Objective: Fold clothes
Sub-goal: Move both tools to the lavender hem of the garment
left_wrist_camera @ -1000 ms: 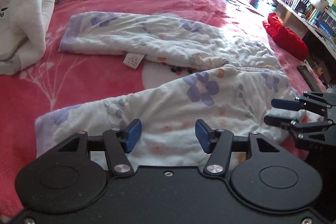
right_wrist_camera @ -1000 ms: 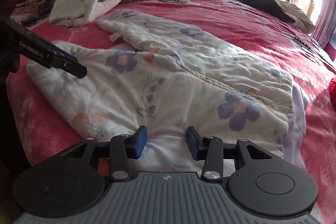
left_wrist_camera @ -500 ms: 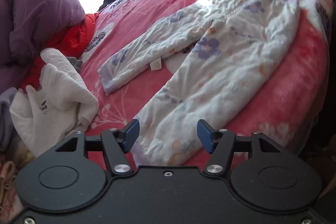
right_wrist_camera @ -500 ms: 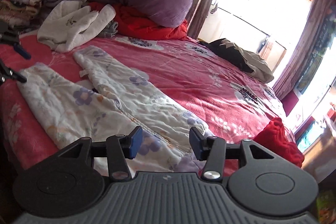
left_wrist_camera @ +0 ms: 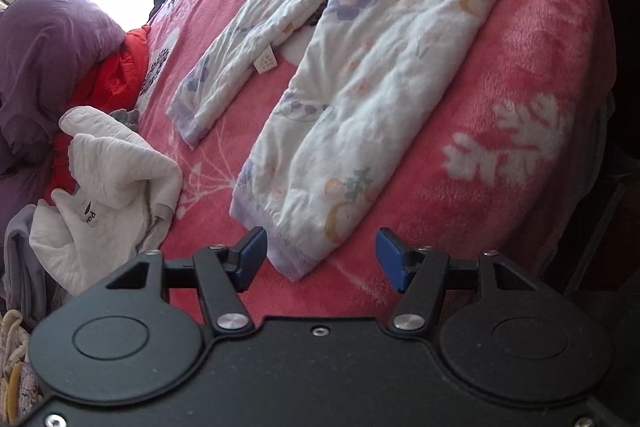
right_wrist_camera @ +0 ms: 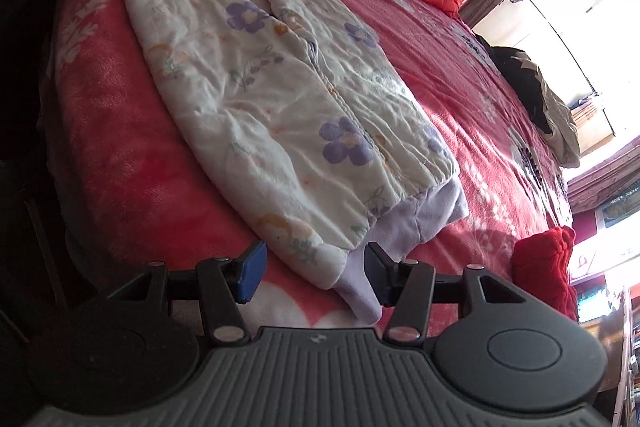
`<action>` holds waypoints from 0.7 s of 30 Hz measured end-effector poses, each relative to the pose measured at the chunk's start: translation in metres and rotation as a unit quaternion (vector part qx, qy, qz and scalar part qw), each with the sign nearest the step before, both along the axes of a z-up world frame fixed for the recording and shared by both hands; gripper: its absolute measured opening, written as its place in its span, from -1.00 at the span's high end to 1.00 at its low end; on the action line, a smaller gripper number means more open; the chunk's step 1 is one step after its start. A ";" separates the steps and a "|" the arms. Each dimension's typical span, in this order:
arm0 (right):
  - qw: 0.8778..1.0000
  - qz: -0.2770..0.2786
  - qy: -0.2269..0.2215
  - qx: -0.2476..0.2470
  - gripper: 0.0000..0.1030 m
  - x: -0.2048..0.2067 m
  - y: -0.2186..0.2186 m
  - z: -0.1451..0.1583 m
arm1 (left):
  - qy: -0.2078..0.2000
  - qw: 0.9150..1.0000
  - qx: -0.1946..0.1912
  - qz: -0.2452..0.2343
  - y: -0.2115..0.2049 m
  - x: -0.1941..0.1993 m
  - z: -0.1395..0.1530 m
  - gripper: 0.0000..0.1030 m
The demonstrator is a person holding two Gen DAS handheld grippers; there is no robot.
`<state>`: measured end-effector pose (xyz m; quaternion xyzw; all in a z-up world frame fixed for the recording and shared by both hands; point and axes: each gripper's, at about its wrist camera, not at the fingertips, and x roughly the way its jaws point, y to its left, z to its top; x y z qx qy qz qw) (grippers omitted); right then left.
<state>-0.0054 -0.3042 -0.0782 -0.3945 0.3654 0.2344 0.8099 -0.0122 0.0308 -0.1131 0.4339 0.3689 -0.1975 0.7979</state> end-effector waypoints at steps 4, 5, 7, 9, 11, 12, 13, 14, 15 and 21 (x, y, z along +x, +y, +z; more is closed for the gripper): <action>1.000 -0.003 0.007 -0.012 -0.04 0.012 0.003 -0.001 | 0.006 1.000 0.006 -0.012 0.002 0.000 -0.003 -0.16; 1.000 0.001 0.008 -0.014 -0.04 0.014 0.004 0.000 | 0.006 1.000 0.006 -0.015 0.002 0.001 -0.005 -0.16; 1.000 0.005 0.013 -0.020 -0.04 0.021 0.004 0.002 | 0.008 1.000 0.008 -0.019 0.001 0.004 -0.007 -0.16; 0.999 0.008 0.018 -0.027 -0.04 0.028 0.002 0.005 | 0.009 1.000 0.009 -0.021 -0.001 0.008 -0.008 -0.14; 0.999 0.007 0.024 -0.031 -0.04 0.038 -0.005 0.013 | 0.009 1.000 0.008 -0.018 -0.002 0.011 -0.008 -0.12; 0.999 0.006 0.026 -0.034 -0.04 0.042 -0.009 0.017 | 0.008 1.000 0.007 -0.016 -0.003 0.012 -0.008 -0.11; 0.999 0.009 0.034 -0.034 -0.04 0.046 -0.014 0.022 | 0.008 1.000 0.005 -0.016 -0.003 0.013 -0.008 -0.08; 0.999 0.012 0.041 -0.034 -0.04 0.050 -0.020 0.026 | 0.008 1.000 0.004 -0.015 -0.003 0.014 -0.008 -0.03; 0.998 0.022 0.052 -0.038 -0.04 0.050 -0.022 0.023 | 0.008 1.000 0.002 -0.014 -0.003 0.015 -0.009 -0.01; 0.988 0.081 0.109 -0.078 0.14 0.038 -0.025 -0.011 | 0.008 1.000 -0.004 -0.008 -0.005 0.017 -0.013 0.18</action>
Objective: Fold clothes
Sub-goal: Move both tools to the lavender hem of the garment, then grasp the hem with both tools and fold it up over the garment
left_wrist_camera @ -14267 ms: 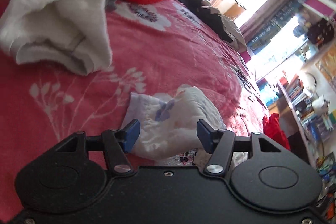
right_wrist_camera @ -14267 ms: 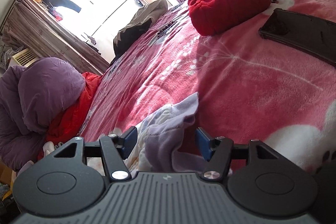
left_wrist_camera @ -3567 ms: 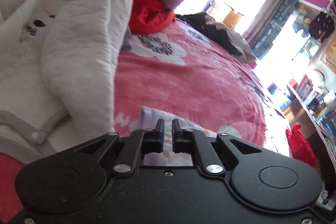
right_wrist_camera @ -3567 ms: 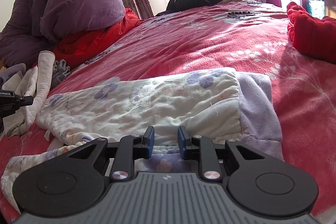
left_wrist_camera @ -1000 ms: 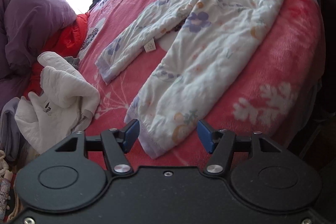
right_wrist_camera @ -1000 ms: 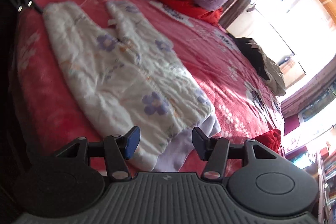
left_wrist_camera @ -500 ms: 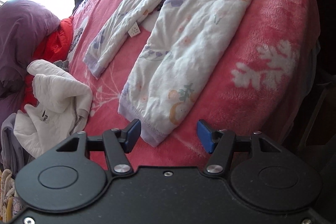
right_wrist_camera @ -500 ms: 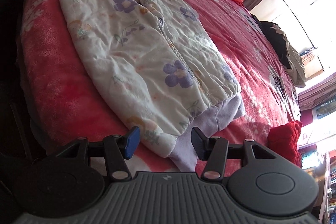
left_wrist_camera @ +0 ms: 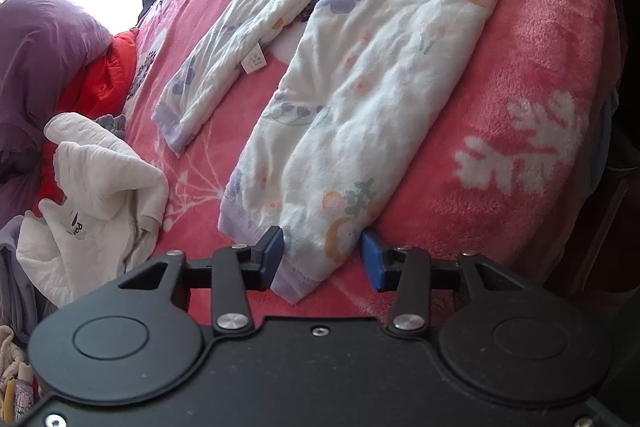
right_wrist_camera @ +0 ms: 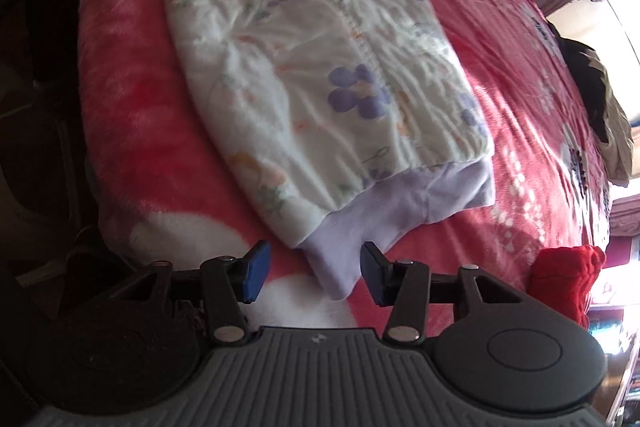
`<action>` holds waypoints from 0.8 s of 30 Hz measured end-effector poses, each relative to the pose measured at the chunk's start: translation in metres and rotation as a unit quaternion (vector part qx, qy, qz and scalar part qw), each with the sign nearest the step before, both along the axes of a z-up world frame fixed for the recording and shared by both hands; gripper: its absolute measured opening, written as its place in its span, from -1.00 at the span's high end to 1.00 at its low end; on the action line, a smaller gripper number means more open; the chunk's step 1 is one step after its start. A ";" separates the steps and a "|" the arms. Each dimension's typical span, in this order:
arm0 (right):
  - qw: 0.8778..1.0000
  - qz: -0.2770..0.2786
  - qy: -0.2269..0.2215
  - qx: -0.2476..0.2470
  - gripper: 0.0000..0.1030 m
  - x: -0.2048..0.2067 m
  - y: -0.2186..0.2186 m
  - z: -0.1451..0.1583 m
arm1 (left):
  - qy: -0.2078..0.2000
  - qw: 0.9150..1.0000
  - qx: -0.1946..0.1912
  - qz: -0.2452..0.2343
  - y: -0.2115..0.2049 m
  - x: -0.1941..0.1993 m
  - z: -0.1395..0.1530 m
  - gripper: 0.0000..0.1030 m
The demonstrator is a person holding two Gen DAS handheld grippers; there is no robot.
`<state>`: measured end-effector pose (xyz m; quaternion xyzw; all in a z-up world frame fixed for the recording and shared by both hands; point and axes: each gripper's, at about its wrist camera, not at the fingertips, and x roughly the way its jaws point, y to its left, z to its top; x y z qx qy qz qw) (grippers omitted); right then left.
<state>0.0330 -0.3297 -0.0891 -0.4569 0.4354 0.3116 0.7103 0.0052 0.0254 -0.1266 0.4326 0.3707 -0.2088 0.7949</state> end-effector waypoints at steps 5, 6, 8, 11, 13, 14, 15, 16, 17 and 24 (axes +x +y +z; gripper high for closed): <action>1.000 0.005 -0.017 0.009 0.28 -0.003 0.000 -0.019 | 0.002 1.000 -0.004 -0.002 0.000 0.002 0.000 0.27; 1.000 0.004 -0.021 0.013 0.31 -0.002 0.000 -0.020 | 0.003 1.000 -0.007 -0.003 -0.001 0.002 -0.001 0.31; 0.999 0.001 -0.029 0.023 0.37 0.000 -0.001 -0.021 | 0.007 1.000 -0.014 -0.001 0.000 0.004 -0.001 0.55; 0.998 -0.003 -0.036 0.045 0.68 0.000 -0.004 -0.016 | 0.000 1.000 -0.029 0.008 0.002 0.005 0.004 0.74; 0.997 -0.005 -0.045 0.059 0.74 -0.002 -0.006 -0.005 | -0.013 0.999 -0.049 0.018 0.006 0.005 0.012 0.78; 0.996 -0.007 -0.056 0.070 0.74 -0.003 -0.007 0.003 | -0.019 0.998 -0.059 0.022 0.007 0.005 0.017 0.80; 0.995 -0.010 -0.063 0.081 0.75 -0.003 -0.008 0.012 | -0.028 0.997 -0.073 0.028 0.010 0.007 0.024 0.81; 0.993 -0.014 -0.069 0.090 0.76 -0.003 -0.010 0.019 | -0.037 0.995 -0.084 0.034 0.012 0.009 0.030 0.82; 0.992 -0.019 -0.081 0.100 0.76 -0.002 -0.011 0.026 | -0.045 0.993 -0.097 0.042 0.014 0.013 0.036 0.82; 0.974 -0.084 -0.117 0.173 0.77 0.013 -0.025 0.052 | -0.073 0.976 -0.188 0.086 0.032 0.044 0.067 0.83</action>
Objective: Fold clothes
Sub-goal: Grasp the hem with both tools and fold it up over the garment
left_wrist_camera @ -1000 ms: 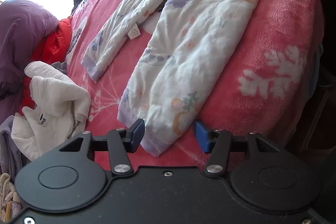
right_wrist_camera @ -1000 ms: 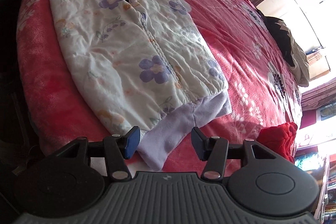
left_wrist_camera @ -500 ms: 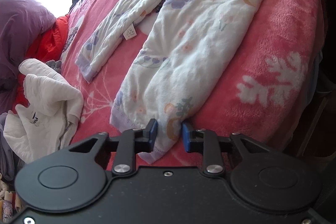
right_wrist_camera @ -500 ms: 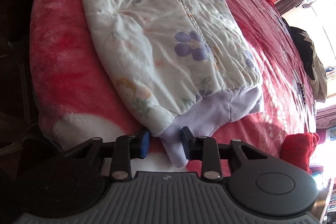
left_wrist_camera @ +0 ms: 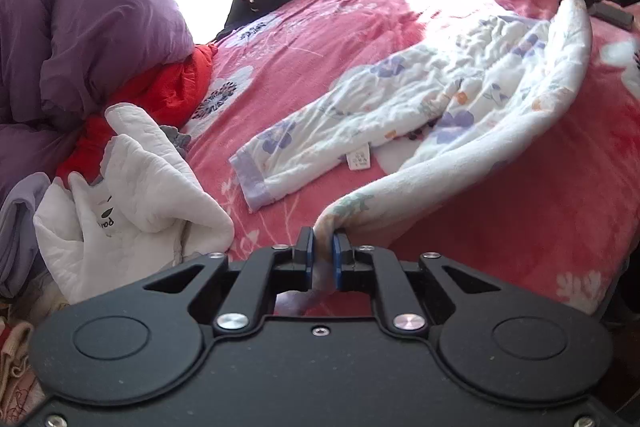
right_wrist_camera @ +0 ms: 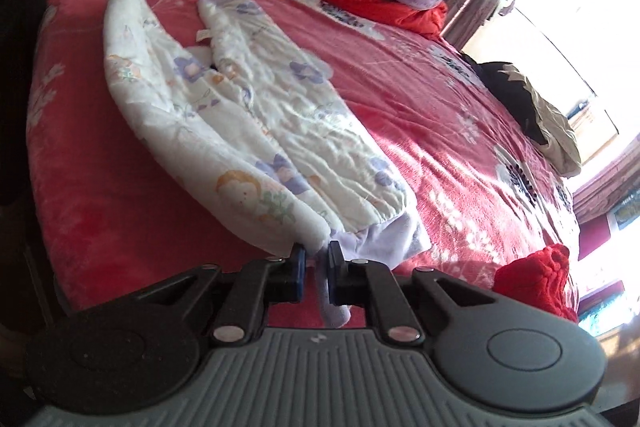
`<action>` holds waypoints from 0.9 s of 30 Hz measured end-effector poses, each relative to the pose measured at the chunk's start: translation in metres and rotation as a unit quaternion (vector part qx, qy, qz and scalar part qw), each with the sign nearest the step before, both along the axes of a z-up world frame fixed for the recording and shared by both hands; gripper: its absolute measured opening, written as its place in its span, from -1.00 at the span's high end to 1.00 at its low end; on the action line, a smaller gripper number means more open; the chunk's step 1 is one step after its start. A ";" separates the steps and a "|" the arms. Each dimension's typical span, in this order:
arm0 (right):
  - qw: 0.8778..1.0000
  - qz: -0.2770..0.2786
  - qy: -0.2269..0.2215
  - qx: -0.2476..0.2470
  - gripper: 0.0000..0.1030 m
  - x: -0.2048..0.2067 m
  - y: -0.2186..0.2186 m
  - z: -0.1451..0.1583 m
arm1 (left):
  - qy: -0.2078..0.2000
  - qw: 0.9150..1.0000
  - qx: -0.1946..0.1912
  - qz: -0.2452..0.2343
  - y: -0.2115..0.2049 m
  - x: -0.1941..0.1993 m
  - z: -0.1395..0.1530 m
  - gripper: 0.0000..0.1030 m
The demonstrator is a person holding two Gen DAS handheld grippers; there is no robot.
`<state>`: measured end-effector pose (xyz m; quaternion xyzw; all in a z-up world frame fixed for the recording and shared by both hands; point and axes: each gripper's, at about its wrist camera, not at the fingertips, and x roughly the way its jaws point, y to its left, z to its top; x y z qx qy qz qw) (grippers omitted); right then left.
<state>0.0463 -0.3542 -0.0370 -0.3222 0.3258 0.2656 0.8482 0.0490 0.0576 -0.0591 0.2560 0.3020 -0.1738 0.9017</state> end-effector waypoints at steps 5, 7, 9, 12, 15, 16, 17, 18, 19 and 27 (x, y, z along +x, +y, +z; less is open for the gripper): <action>0.995 -0.064 -0.019 0.071 0.78 0.016 -0.010 0.008 | -0.016 0.998 -0.056 0.037 0.010 0.025 0.013 0.83; 0.990 -0.093 -0.025 0.102 0.78 0.025 -0.013 0.010 | -0.021 0.995 -0.079 0.049 0.012 0.038 0.018 0.83; 0.983 -0.123 -0.027 0.135 0.78 0.037 -0.016 0.011 | -0.024 0.993 -0.098 0.059 0.014 0.051 0.022 0.83; 0.968 -0.165 -0.027 0.185 0.78 0.055 -0.020 0.008 | -0.027 0.990 -0.120 0.071 0.015 0.075 0.025 0.84; 0.950 -0.211 -0.028 0.230 0.78 0.071 -0.025 -0.001 | -0.019 0.985 -0.148 0.082 0.018 0.099 0.026 0.84; 0.943 -0.226 -0.027 0.244 0.78 0.077 -0.027 -0.005 | -0.016 0.984 -0.155 0.085 0.019 0.107 0.025 0.84; 0.937 -0.238 -0.027 0.254 0.78 0.081 -0.028 -0.010 | -0.011 0.983 -0.162 0.088 0.020 0.115 0.023 0.84; 0.930 -0.253 -0.025 0.265 0.78 0.086 -0.030 -0.016 | -0.007 0.982 -0.167 0.090 0.021 0.123 0.021 0.84; 0.924 -0.265 -0.022 0.274 0.78 0.090 -0.032 -0.023 | -0.003 0.981 -0.169 0.091 0.022 0.131 0.018 0.84; 0.900 -0.318 -0.010 0.298 0.79 0.117 -0.038 -0.059 | 0.016 0.980 -0.172 0.094 0.018 0.175 -0.011 0.85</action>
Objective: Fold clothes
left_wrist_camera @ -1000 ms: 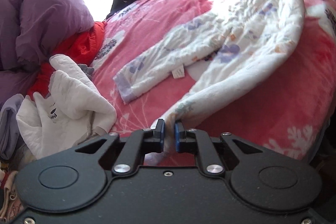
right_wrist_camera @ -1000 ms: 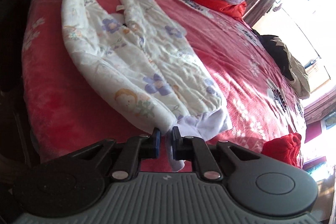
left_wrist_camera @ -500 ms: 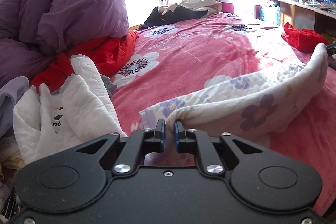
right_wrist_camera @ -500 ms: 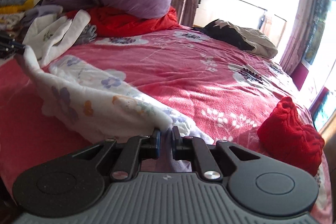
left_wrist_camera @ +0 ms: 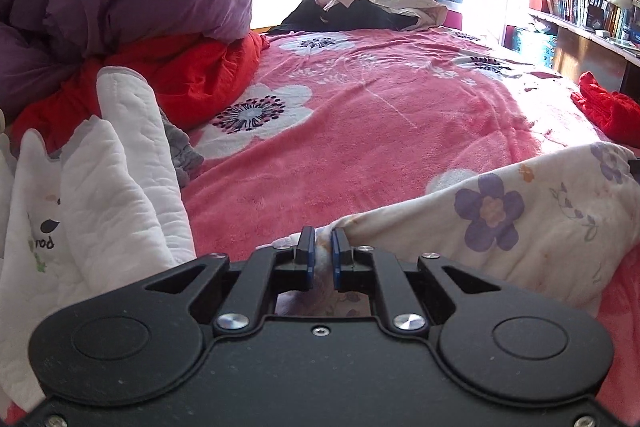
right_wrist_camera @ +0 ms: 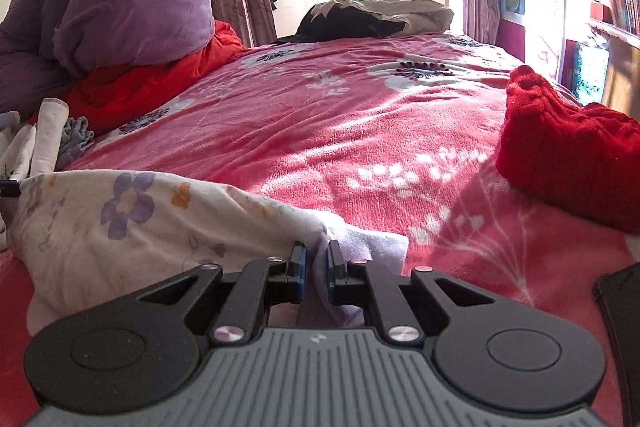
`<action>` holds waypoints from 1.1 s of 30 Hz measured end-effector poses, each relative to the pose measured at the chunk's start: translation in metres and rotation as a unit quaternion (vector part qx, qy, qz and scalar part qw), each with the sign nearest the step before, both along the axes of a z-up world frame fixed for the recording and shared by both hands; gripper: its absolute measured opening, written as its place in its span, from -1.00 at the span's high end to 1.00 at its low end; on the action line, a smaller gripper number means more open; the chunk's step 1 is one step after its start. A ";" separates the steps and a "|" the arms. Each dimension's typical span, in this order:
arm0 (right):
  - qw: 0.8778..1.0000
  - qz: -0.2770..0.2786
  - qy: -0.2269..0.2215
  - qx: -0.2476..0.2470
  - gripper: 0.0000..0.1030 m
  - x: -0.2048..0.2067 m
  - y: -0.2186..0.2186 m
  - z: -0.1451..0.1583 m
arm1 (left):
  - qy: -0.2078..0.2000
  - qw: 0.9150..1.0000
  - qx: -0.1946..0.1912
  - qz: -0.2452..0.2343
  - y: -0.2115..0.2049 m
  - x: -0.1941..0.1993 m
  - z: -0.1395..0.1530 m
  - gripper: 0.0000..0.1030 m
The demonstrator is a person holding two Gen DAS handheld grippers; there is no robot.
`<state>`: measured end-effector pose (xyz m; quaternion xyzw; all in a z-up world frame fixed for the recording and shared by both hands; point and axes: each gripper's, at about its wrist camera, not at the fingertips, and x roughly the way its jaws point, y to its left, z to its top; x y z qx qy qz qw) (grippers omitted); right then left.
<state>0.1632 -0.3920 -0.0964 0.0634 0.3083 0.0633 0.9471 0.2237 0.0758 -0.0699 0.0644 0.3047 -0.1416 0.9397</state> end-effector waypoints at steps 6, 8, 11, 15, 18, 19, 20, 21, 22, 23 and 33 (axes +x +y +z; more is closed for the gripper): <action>1.000 -0.010 0.007 0.013 0.79 0.012 -0.006 -0.010 | 0.003 1.000 0.018 -0.002 -0.005 0.012 -0.014 0.85; 1.000 -0.012 0.006 0.018 0.78 0.014 -0.007 -0.014 | -0.006 0.999 0.032 0.009 -0.008 0.013 -0.020 0.73; 1.000 -0.014 0.006 0.012 0.73 0.016 -0.007 -0.018 | -0.017 0.999 0.032 0.038 -0.004 0.016 -0.023 0.64; 0.999 -0.023 -0.005 0.021 0.71 0.013 -0.009 -0.019 | -0.013 0.997 -0.011 0.069 0.017 0.014 -0.016 0.63; 0.999 -0.022 -0.011 0.026 0.71 0.010 -0.009 -0.018 | 0.009 0.993 -0.083 0.085 0.037 0.005 -0.009 0.62; 0.999 -0.018 -0.011 0.026 0.74 0.009 -0.008 -0.018 | 0.020 0.989 -0.115 0.086 0.044 0.000 -0.009 0.52; 1.000 -0.016 -0.011 0.024 0.74 0.008 -0.006 -0.018 | 0.029 0.986 -0.137 0.090 0.048 -0.005 -0.010 0.33; 1.000 -0.017 -0.012 0.022 0.74 0.007 -0.005 -0.017 | 0.039 0.983 -0.153 0.094 0.050 -0.009 -0.012 0.23; 1.000 -0.019 -0.013 0.021 0.75 0.005 -0.004 -0.017 | 0.050 0.981 -0.162 0.098 0.051 -0.013 -0.015 0.14; 0.999 -0.021 -0.014 0.021 0.75 0.004 -0.004 -0.017 | 0.058 0.980 -0.161 0.099 0.050 -0.017 -0.019 0.13; 0.999 -0.022 -0.028 0.010 0.77 -0.003 0.002 -0.016 | 0.066 0.989 -0.107 0.079 0.026 -0.015 -0.034 0.87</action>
